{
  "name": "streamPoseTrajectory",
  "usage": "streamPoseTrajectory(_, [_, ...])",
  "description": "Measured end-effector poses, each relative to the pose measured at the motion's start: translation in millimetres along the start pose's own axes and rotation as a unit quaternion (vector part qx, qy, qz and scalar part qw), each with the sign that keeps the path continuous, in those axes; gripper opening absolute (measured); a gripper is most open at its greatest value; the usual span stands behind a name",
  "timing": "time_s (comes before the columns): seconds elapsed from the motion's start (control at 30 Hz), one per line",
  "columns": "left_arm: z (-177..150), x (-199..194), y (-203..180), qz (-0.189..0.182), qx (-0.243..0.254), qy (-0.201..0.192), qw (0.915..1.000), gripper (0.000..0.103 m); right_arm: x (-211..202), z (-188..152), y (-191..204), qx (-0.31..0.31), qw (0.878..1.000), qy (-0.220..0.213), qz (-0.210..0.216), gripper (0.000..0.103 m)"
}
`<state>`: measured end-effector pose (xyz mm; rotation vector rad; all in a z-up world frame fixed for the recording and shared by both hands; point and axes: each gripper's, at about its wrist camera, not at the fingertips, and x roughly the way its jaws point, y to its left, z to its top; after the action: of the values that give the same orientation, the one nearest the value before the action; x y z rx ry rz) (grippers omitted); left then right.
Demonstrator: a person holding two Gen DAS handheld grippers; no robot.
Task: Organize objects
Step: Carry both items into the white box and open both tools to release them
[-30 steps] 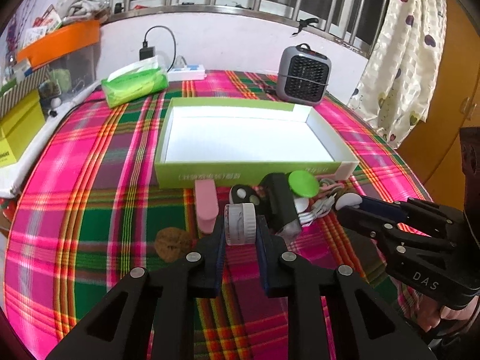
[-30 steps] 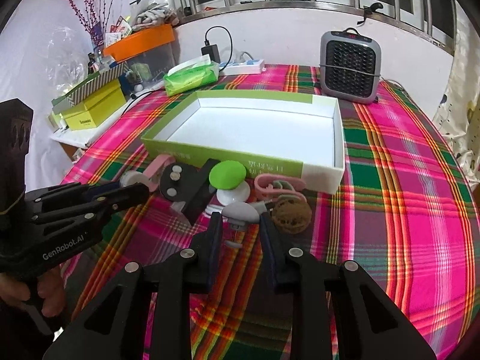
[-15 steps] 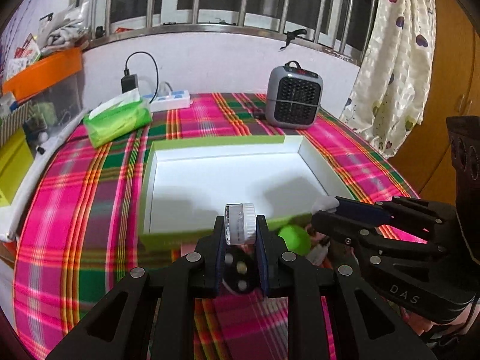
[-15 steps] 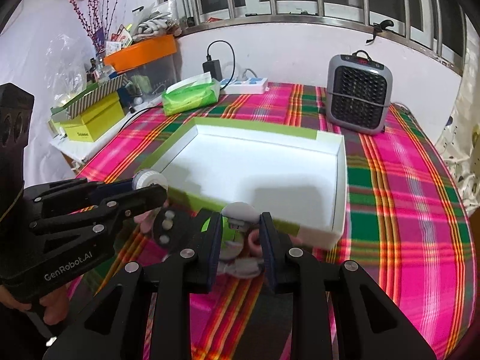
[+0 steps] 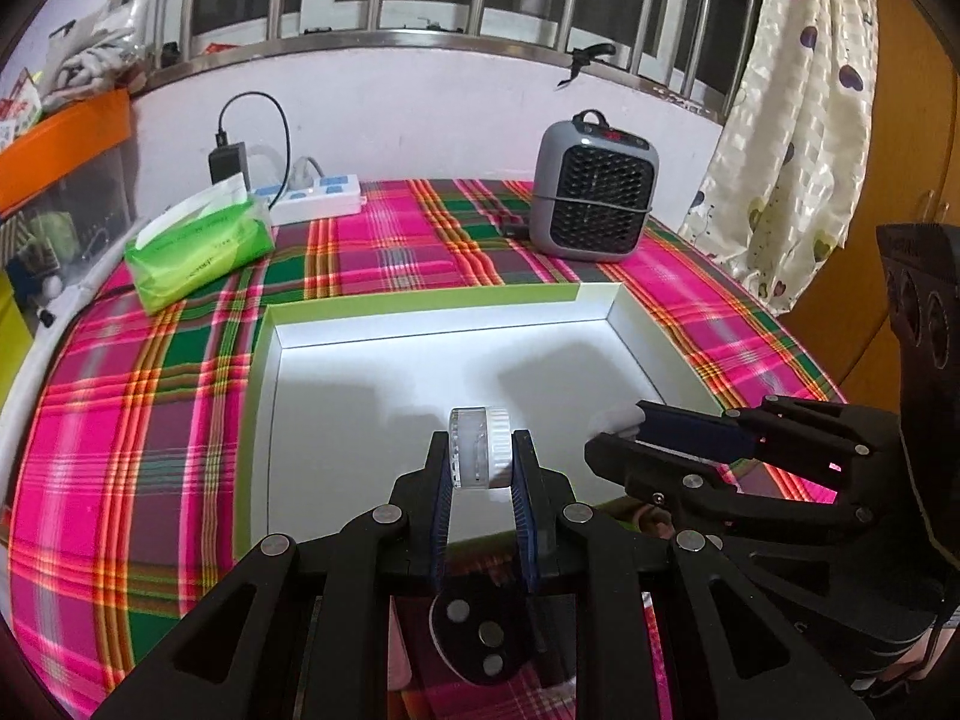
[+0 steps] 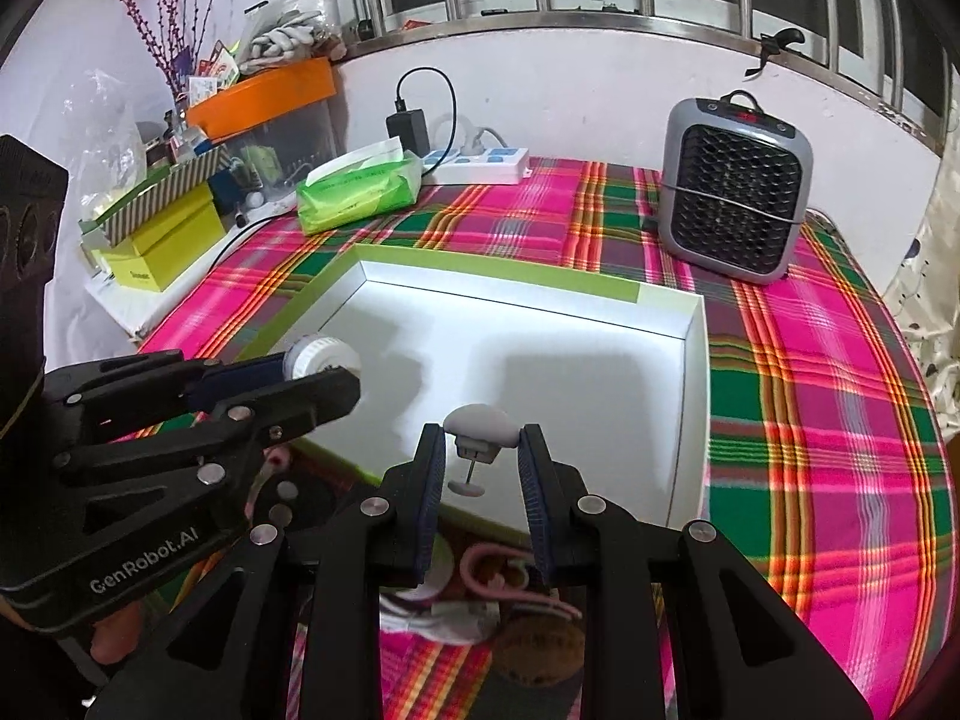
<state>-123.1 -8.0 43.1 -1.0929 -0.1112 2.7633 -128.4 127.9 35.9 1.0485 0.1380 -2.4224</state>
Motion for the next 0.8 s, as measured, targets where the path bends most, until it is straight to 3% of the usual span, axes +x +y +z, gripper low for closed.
streamPoseTrajectory(0.47, [-4,22,0,-0.006,0.007,0.029,0.9995,0.017,18,2,-7,0.005,1.0,0.027,-0.001,0.027])
streamPoseTrajectory(0.8, [-5,20,0,-0.01,0.009,0.025,0.9996,0.017,14,1,-7,0.007,1.0,0.025,-0.003,0.028])
